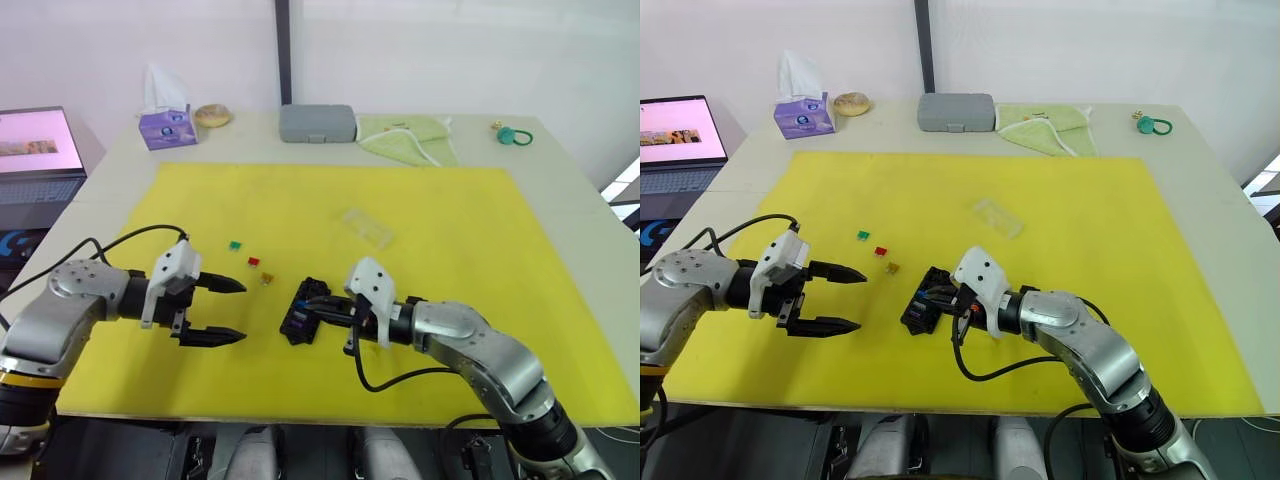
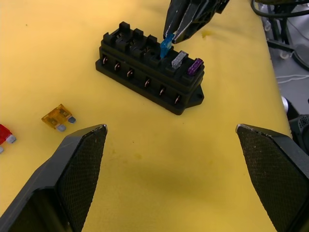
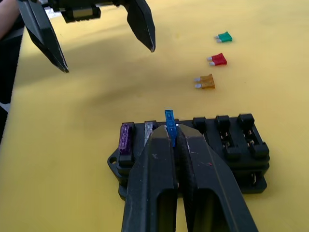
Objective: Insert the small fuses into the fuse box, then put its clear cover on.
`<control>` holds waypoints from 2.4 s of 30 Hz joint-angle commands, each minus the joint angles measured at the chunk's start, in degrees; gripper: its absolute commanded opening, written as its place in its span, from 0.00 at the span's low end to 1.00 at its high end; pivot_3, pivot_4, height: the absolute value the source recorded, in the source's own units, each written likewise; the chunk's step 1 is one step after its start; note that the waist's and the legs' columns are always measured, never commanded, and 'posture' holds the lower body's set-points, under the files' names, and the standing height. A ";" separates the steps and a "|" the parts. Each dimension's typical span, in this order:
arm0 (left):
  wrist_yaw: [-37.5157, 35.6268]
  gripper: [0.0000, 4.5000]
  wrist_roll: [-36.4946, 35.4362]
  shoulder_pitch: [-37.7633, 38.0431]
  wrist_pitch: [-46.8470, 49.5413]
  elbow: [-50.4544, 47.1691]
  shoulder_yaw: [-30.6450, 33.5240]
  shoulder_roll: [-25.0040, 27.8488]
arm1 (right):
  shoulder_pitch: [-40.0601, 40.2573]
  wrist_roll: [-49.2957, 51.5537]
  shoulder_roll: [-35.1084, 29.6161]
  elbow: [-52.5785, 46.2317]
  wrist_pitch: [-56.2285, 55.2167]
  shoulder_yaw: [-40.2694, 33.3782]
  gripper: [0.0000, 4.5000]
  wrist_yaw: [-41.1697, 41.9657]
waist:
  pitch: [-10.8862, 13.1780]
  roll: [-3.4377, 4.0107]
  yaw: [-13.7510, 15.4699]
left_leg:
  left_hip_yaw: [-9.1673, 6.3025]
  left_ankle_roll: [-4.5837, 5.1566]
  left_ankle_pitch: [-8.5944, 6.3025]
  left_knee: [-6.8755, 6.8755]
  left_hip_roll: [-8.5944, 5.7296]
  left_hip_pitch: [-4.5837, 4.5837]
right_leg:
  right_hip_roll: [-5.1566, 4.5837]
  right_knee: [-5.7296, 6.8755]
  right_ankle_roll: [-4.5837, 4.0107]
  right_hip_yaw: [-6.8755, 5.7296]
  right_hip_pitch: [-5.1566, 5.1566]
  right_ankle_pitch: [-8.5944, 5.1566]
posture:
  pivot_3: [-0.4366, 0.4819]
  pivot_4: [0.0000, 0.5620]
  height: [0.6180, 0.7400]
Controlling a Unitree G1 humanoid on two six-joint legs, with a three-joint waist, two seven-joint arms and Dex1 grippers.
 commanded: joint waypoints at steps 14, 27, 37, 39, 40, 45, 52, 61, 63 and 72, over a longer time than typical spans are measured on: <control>0.21 1.00 0.44 -2.07 -0.83 0.80 0.41 -0.69 | 0.74 -3.66 -0.48 1.30 -2.56 2.03 0.00 1.69 | -0.01 0.00 -0.03 | 0.01 0.00 0.00 0.01 -0.01 0.04 | 0.01 0.02 0.00 0.00 0.02 0.00 | 0.48 0.27 0.97; 0.78 1.00 0.46 -2.10 -0.22 0.61 0.43 -1.04 | 0.62 -4.38 -0.51 1.49 -2.06 1.21 0.00 2.34 | -0.02 -0.01 0.00 | 0.01 0.00 0.00 0.01 0.00 0.08 | 0.01 0.04 0.00 0.00 0.06 0.00 | 0.48 0.27 0.97; 1.29 1.00 0.34 -2.04 0.04 0.48 0.30 -1.12 | 0.46 -3.84 -0.14 1.20 -2.25 0.24 0.33 2.53 | -0.02 -0.01 -0.01 | 0.01 0.00 0.00 0.01 -0.01 0.08 | 0.01 0.04 0.00 0.00 0.06 0.00 | 0.48 0.27 0.97; 1.17 1.00 0.40 -1.98 0.02 0.52 0.21 -1.05 | 0.79 -3.37 -0.05 1.02 -2.56 -0.27 0.43 2.82 | -0.02 -0.01 -0.01 | 0.01 0.00 0.00 0.01 -0.01 0.09 | 0.01 0.04 0.00 0.00 0.07 0.00 | 0.48 0.27 0.97; 1.14 1.00 0.41 -1.99 0.03 0.53 0.18 -1.04 | 0.89 -3.27 -0.03 1.00 -2.70 -0.44 0.43 2.89 | -0.02 -0.01 0.00 | 0.01 0.00 0.00 0.01 -0.01 0.09 | 0.01 0.04 0.00 0.00 0.07 0.00 | 0.48 0.27 0.97; 1.13 1.00 0.46 -2.23 0.07 0.80 0.14 -1.09 | 1.06 -2.75 -0.65 1.24 -3.25 -1.89 0.43 3.92 | -0.02 -0.01 0.02 | 0.01 0.00 0.00 0.01 -0.01 0.09 | 0.01 0.04 0.00 0.00 0.07 0.00 | 0.48 0.27 0.97; 0.79 1.00 0.67 -2.40 -0.05 1.23 -0.01 -0.89 | 0.04 -0.97 -0.78 0.50 -3.60 -4.75 0.43 5.53 | -0.02 -0.01 0.00 | 0.01 0.00 0.00 0.01 -0.01 0.09 | 0.01 0.05 0.00 0.00 0.07 0.00 | 0.48 0.27 0.97; 0.47 1.00 1.11 -2.75 -0.25 1.55 -0.29 -1.00 | -4.84 0.36 3.11 2.38 -1.56 -3.84 0.03 4.23 | -0.02 -0.01 -0.02 | 0.00 0.00 0.00 0.01 0.00 0.10 | 0.02 0.06 0.00 0.00 0.07 0.00 | 0.48 0.27 0.97; 0.49 1.00 1.11 -2.73 -0.17 1.43 -0.27 -1.01 | -5.09 -0.23 3.86 3.76 -2.11 -3.14 0.01 4.03 | -0.02 -0.01 -0.02 | 0.01 0.00 0.00 0.01 0.00 0.10 | 0.02 0.06 0.00 0.00 0.07 0.00 | 0.48 0.27 0.97; 0.30 1.00 1.15 -2.23 -0.33 1.10 -0.20 -0.52 | -4.80 -1.72 4.00 5.61 -3.54 -1.74 0.01 4.39 | -0.02 -0.01 -0.05 | 0.05 0.00 0.00 0.01 0.00 0.10 | 0.02 0.07 0.00 0.00 0.07 0.00 | 0.48 0.27 0.97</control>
